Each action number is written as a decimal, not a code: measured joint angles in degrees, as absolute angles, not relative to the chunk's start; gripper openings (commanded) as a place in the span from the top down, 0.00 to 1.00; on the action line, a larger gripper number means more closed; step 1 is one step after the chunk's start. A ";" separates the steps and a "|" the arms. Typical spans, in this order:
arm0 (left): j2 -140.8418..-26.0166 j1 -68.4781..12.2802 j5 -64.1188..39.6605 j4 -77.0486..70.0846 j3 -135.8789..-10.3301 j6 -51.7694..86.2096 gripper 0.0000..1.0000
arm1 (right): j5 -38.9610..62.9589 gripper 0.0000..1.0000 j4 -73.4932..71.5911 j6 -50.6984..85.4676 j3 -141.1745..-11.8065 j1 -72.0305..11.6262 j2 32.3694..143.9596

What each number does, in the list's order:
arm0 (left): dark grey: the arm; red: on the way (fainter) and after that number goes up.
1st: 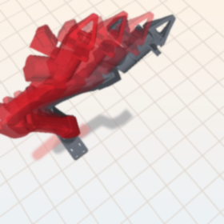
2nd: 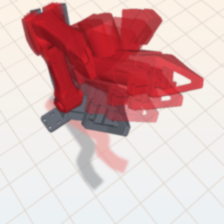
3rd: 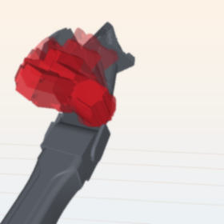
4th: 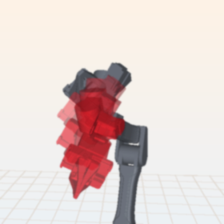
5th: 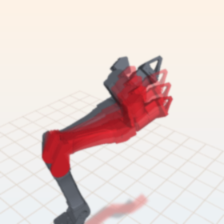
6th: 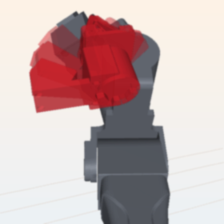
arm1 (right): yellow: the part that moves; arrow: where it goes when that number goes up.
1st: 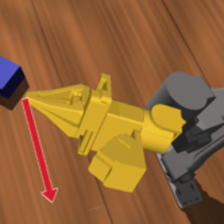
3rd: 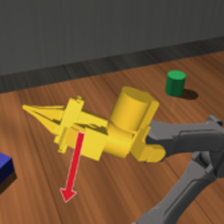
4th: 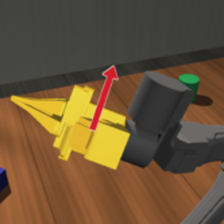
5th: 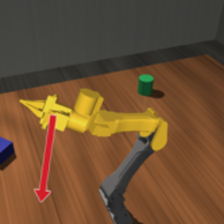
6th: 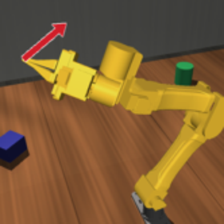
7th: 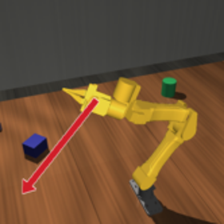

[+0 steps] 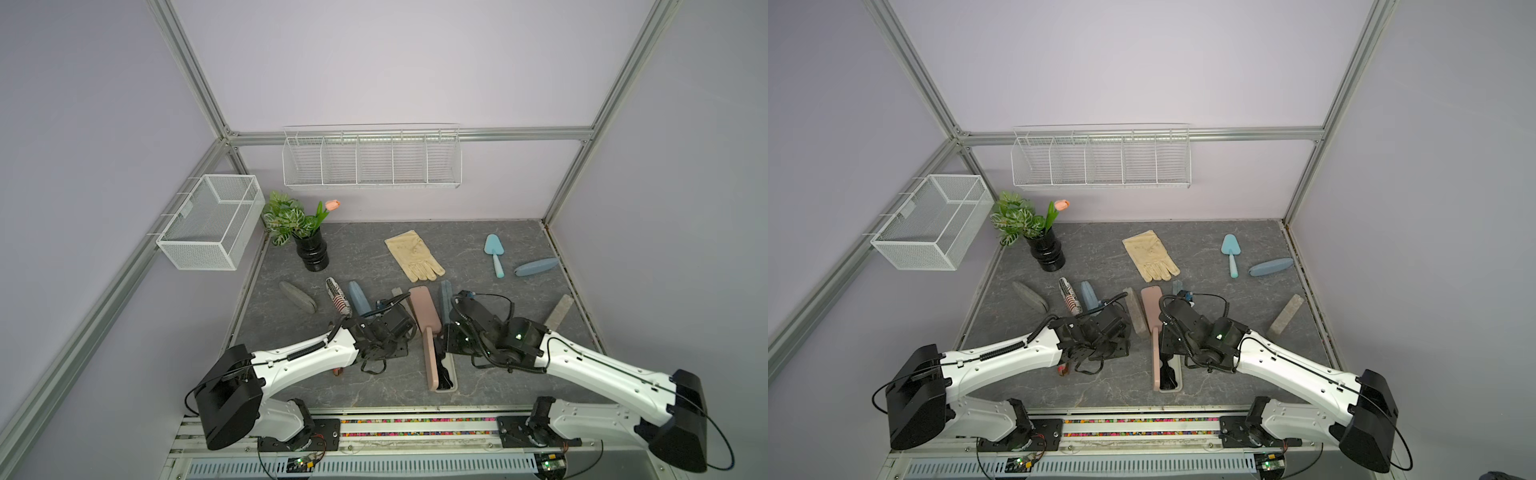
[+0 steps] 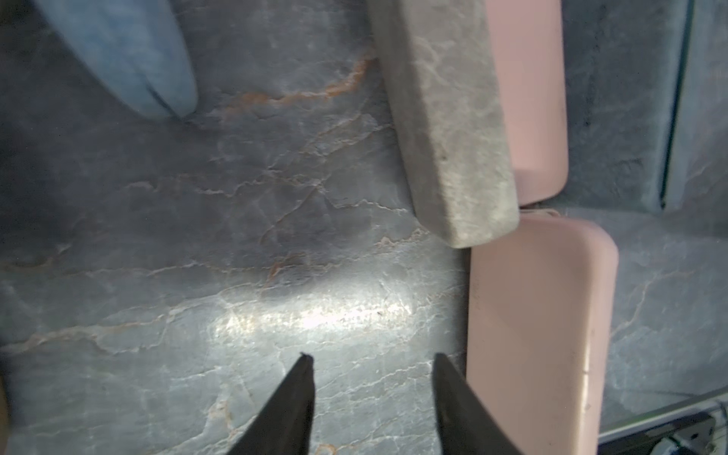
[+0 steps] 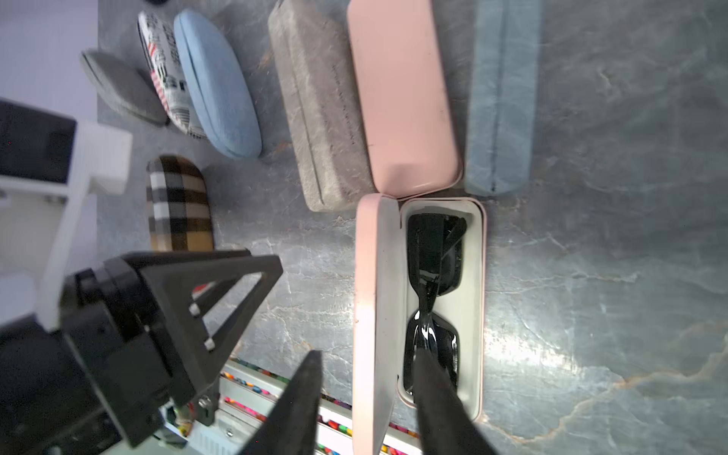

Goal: Close the glasses case
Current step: Close the glasses case at the center of the board.

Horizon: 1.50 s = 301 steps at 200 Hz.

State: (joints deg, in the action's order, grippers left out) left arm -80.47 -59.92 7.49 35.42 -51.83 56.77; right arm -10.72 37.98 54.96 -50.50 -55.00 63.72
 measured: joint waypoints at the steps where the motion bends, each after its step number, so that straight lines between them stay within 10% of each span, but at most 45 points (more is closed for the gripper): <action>1: -80.68 -60.10 7.49 35.38 -52.03 56.99 0.64 | -10.72 0.82 38.02 54.74 -50.35 -54.87 63.59; 301: -101.65 -69.73 9.04 38.09 -70.76 58.52 0.80 | 3.01 0.86 17.50 53.65 -26.39 -46.39 68.36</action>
State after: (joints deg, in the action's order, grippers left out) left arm -101.65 -69.73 9.04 38.09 -70.76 58.52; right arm 3.01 17.50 53.65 -26.39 -46.39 68.36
